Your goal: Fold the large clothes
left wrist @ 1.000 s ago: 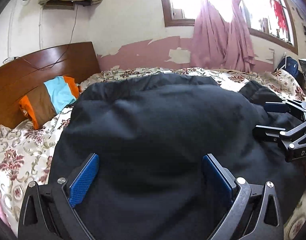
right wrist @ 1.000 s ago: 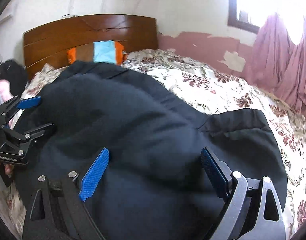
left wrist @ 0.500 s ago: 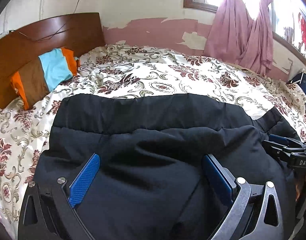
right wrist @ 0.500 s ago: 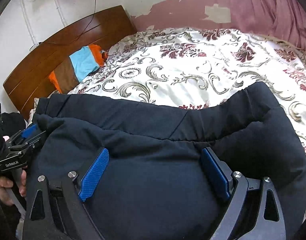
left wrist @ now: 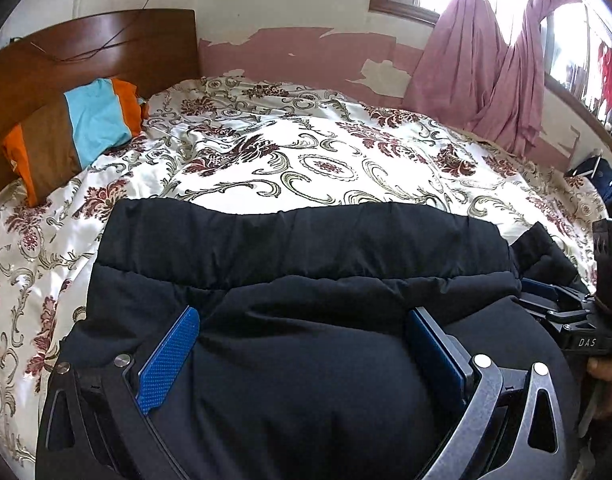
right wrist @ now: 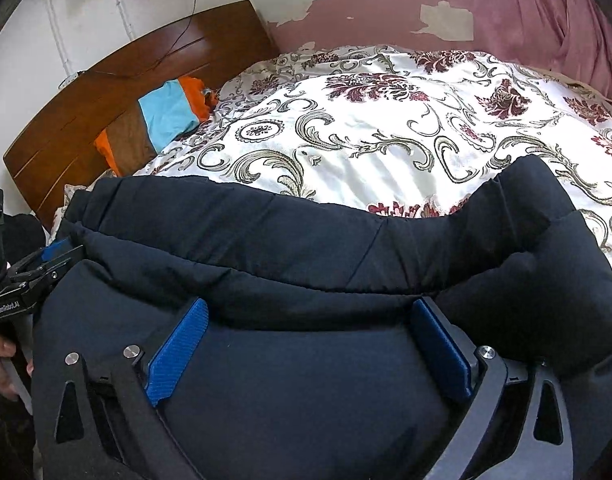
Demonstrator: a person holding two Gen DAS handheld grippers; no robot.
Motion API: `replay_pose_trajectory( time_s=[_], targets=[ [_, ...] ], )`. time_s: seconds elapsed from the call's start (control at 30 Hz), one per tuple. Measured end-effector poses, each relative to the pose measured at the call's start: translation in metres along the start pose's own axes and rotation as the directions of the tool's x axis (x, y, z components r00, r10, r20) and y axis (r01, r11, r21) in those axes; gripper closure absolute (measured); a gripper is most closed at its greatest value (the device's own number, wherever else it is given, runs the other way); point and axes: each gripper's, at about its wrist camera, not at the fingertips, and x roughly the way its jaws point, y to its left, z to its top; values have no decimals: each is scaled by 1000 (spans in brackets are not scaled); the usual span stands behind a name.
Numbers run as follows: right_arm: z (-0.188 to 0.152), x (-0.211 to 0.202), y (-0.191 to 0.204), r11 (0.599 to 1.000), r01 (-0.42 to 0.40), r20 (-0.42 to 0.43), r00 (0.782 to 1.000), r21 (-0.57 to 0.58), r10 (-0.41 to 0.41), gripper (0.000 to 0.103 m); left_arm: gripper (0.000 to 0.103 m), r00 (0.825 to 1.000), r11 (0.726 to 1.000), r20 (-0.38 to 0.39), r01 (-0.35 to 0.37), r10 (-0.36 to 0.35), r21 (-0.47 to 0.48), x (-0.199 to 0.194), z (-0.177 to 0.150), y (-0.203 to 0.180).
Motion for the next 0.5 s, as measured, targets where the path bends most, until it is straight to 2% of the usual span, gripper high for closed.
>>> replay_pose_trajectory(
  time_s=[0.23,0.5],
  targets=[
    [-1,4,0,1000,11,0,1000,-8,-11,2,0,998,998,38,-50,49,31,2,-6,-8],
    [-3,6,3,999,40,4,999,-23,-40,2,0,996,996,55,-73,71,40,4,-10,-9]
  ],
)
